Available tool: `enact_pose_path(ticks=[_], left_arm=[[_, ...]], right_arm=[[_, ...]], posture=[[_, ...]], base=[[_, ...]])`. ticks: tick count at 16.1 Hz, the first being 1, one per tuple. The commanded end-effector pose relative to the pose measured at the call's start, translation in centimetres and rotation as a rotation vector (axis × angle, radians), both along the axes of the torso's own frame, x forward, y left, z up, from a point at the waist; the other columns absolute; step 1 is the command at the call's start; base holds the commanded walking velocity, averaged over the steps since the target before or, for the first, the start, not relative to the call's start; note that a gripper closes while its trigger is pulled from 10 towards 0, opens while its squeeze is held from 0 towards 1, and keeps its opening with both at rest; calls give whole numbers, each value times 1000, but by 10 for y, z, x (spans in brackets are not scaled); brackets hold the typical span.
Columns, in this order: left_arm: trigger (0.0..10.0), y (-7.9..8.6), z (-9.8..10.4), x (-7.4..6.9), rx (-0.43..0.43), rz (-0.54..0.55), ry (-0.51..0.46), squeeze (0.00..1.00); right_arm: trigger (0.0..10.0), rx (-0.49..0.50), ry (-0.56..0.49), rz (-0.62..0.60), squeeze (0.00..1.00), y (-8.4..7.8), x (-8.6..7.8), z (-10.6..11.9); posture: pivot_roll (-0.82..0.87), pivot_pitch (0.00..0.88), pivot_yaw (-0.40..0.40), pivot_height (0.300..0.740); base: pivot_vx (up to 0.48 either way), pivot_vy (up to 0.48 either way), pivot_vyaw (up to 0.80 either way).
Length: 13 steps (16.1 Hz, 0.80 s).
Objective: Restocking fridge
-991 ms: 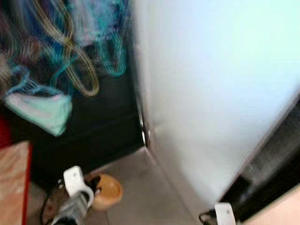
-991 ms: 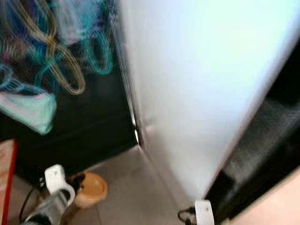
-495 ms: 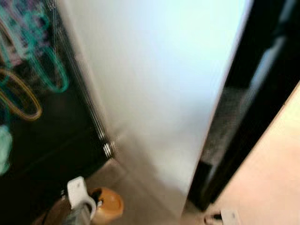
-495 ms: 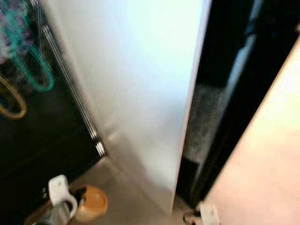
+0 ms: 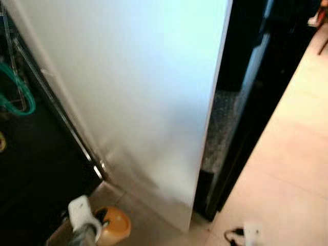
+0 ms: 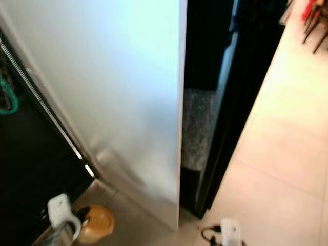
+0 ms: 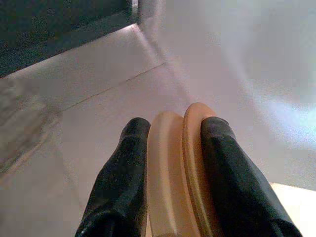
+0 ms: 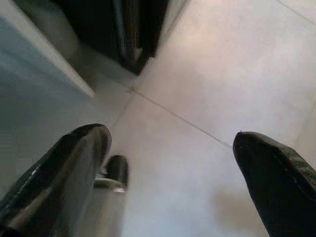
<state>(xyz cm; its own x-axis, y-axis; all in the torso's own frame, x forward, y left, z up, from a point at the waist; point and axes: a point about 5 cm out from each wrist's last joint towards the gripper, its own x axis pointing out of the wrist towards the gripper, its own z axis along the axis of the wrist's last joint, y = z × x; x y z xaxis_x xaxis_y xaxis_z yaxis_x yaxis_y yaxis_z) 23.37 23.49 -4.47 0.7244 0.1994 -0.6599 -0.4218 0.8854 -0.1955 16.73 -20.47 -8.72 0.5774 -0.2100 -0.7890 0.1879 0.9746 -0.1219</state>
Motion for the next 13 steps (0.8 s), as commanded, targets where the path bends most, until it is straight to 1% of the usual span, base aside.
enact_pose_path(ticks=[1, 2, 4, 5, 8, 10, 13], left_arm=[[10000, 2, 0, 0, 8, 1, 2, 0], [10000, 2, 0, -1, 10, 2, 4, 0], [10000, 2, -1, -3, 10, 5, 7, 0], [10000, 3, -2, -4, 13, 7, 12, 0], [10000, 3, -3, -6, 22, 7, 24, 0], [10000, 2, -4, -7, 31, -4, 29, 0], [10000, 3, -5, -9, 38, -9, 36, 0]], right_arm=[[10000, 5, -12, -84, 0, -1, -5, -2], [10000, -2, -31, -123, 0, -2, -6, -1], [10000, -23, -65, -153, 0, -3, -5, 1], [10000, -16, -79, -177, 0, -3, -5, 1], [10000, -26, -79, -173, 0, -3, -5, 2], [10000, -5, -84, -155, 0, -2, -4, 1], [10000, -19, -144, -157, 0, -2, -2, 5]], posture=[[12, 0, 80, 740], [12, 0, 80, 740], [14, 0, 77, 740], [14, 0, 77, 740], [8, 0, 76, 740], [9, 0, 77, 740], [3, 0, 80, 740]], base=[[0, 0, 0], [0, 0, 0], [0, 0, 0], [0, 0, 0], [0, 0, -754], [0, 0, -763], [0, 0, 0]])
